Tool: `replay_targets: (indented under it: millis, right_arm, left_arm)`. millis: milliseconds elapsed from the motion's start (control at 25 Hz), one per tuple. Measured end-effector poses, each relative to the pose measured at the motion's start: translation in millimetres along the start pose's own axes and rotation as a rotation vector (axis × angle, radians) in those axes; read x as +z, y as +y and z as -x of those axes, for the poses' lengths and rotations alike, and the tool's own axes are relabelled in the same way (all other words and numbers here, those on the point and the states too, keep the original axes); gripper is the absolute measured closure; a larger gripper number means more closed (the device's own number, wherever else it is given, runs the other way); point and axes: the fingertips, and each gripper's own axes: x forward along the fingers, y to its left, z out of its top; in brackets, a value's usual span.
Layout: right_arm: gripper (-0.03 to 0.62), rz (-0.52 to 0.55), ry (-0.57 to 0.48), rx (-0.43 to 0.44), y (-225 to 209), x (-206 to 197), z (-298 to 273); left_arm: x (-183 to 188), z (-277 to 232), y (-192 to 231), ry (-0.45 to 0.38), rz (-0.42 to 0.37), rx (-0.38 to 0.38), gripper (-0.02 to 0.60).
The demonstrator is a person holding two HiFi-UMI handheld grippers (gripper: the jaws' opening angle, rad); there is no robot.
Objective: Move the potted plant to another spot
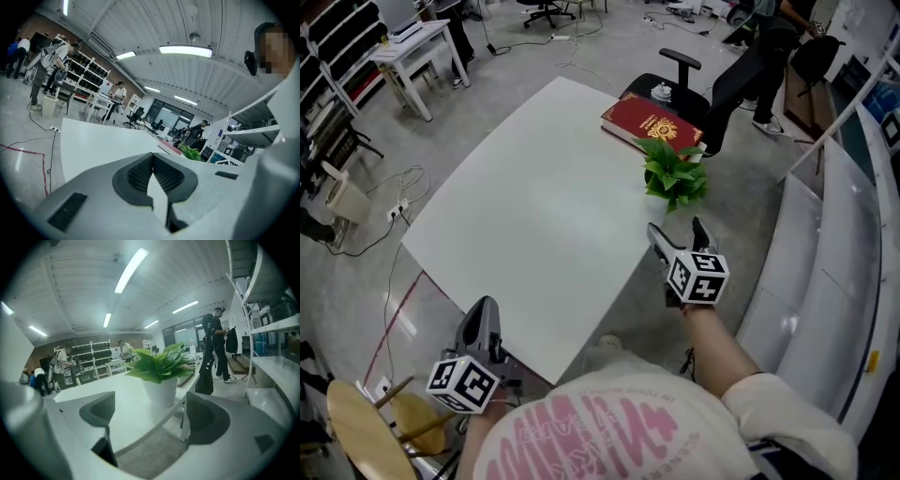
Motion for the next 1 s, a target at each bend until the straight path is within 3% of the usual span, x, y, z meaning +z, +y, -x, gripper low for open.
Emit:
replay_targets:
  millis: [160,440,800,1000]
  right_arm:
    - [0.122,-0.04,-0.027,-0.006,16,-2,25]
    - [0.298,-0.135,-0.042,0.008,50,-10,68]
    - [0.447,-0.168,-0.043,0.155,131,-16,111]
    - [0.495,-0.176,-0.045,0.204,170,-22,130]
  left_arm:
    - [1,13,7,-0.008,0.014,-0.017,0.578]
    - [2,40,9,-0.027,0.03,-0.056,0.578]
    - [10,83,24,-0.079,0.048,-0.07,0.578]
    - [13,102,28,-0.094,0.047,-0.082,0.578]
